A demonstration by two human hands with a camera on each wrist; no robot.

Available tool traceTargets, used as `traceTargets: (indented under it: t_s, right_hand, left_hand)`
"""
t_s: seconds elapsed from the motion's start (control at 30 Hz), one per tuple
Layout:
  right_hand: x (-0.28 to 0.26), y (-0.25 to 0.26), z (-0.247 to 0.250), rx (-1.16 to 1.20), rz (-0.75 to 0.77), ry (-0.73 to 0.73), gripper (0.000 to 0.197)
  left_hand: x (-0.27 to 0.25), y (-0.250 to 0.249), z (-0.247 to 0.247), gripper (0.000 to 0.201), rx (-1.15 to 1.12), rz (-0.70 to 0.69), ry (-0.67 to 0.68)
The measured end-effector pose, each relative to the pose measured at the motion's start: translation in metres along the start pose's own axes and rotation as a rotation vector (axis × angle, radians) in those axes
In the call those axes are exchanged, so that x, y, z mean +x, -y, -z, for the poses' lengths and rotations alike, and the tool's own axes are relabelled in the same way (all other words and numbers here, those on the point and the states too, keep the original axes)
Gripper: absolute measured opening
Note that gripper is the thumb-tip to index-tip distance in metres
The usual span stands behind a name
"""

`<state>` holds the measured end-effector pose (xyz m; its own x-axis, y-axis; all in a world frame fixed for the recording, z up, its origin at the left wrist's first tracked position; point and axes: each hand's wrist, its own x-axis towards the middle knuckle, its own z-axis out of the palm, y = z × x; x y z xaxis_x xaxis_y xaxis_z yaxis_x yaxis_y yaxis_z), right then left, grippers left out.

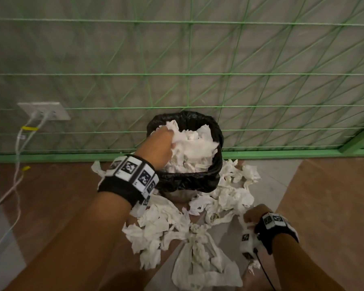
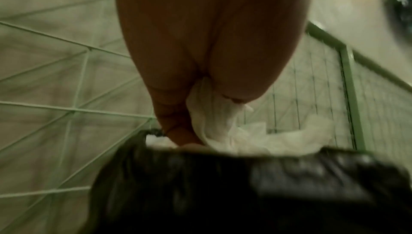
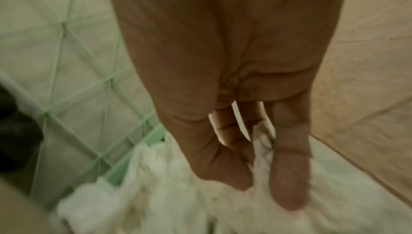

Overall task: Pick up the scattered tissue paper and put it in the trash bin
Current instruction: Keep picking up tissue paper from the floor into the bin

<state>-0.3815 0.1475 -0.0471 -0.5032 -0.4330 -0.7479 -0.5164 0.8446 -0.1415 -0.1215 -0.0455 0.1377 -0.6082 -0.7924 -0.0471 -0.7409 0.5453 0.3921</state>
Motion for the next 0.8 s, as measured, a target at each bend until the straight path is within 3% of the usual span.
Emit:
traceTargets:
  t_s: [0.03,0.13,0.23,0.3,0.43,0.6,0.67,0.73,0.8]
  right_hand:
    - [0.004,-0.003,0.014,-0.044,0.0,-0.003,0.025]
    - [0.009,-0.006,0.068,-0.035,0.046,-0.066,0.048]
    - [-0.043,0.025,0.13,0.032,0.093,-0.205,0.012]
    - [-0.086,0.057,0.166,0.131,0.246,-0.287,0.019]
    - [-0.148,0.103,0.199,0.671,0.664,-0.416,0.026]
    - [-0.173,0.162,0.18,0.668,0.931,-0.644,0.025]
    - [-0.165,0.181,0.155,0.58,0.944,-0.663,0.024]
    - [-0.155,0.191,0.132,0.387,0.925,-0.545,0.023]
    - [-0.141,0.19,0.121,0.31,0.89,-0.444,0.037]
  left_hand:
    - [-0.001,0.001,-0.01,0.018,0.068,0.004,0.089]
    - [0.006,0.007,-0.028,0.031,0.181,0.107,0.306]
    - [0.006,-0.006,-0.029,0.042,0.345,0.163,0.393]
    - [0.005,-0.013,-0.02,0.048,0.315,0.187,0.317]
    - [0.002,-0.007,0.017,0.03,0.054,0.175,0.108]
    - [-0.007,0.053,0.036,0.026,-0.435,0.335,-0.388]
    - [-0.012,0.083,0.02,0.022,-0.419,0.422,-0.383]
    - [-0.018,0.113,-0.008,0.014,-0.323,0.528,-0.272]
    - [-0.029,0.131,-0.037,0.011,-0.224,0.618,-0.14]
